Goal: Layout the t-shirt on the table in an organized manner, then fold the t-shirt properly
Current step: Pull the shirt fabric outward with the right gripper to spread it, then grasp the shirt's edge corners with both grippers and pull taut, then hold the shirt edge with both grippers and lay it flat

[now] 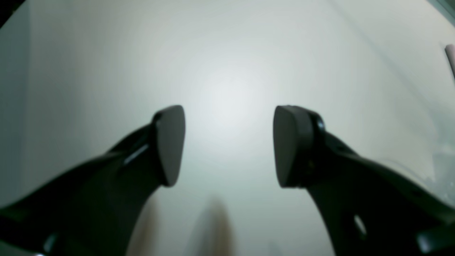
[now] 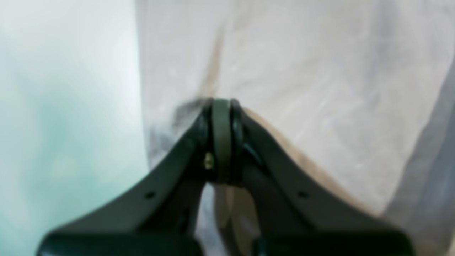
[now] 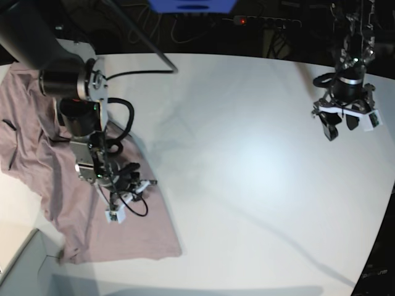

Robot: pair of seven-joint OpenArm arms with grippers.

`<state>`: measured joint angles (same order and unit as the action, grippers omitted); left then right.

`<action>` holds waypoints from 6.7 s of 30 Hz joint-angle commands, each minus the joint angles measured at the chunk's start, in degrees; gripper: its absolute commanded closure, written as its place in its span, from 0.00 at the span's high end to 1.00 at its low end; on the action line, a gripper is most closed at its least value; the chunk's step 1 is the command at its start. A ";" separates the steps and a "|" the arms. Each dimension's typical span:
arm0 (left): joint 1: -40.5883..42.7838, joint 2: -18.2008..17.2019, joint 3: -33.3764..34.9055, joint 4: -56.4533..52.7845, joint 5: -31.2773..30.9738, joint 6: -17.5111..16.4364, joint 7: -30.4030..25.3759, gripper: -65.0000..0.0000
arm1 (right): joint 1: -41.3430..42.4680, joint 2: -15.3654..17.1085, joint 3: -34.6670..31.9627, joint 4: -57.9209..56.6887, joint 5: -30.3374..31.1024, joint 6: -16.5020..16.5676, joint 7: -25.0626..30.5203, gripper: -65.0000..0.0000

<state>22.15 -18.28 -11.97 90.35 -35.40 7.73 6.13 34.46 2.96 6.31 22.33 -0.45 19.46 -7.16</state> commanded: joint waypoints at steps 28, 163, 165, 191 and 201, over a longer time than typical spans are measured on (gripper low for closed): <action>-7.43 0.22 -17.18 0.42 0.28 -0.21 15.54 0.59 | -25.80 -8.10 -36.15 31.52 0.58 0.10 1.22 0.00; -15.51 9.62 -23.33 1.65 0.28 -0.12 21.96 0.00 | -57.53 1.21 10.53 82.42 0.76 9.86 -19.70 0.00; -15.08 9.62 -23.33 2.80 0.28 -0.03 21.96 0.00 | -57.89 2.01 10.53 85.32 0.76 9.86 -19.79 0.00; -46.37 7.34 -22.98 -37.82 0.54 -0.21 21.43 0.06 | -16.57 7.19 10.00 40.22 0.49 9.59 -19.61 0.00; -47.08 6.99 -22.98 -38.61 0.45 -0.12 21.96 0.82 | -16.13 7.63 10.00 39.70 0.40 9.50 -19.79 0.00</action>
<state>-23.68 -10.46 -35.03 50.68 -34.54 8.08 28.53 16.99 9.67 16.16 60.84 -0.62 29.19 -28.25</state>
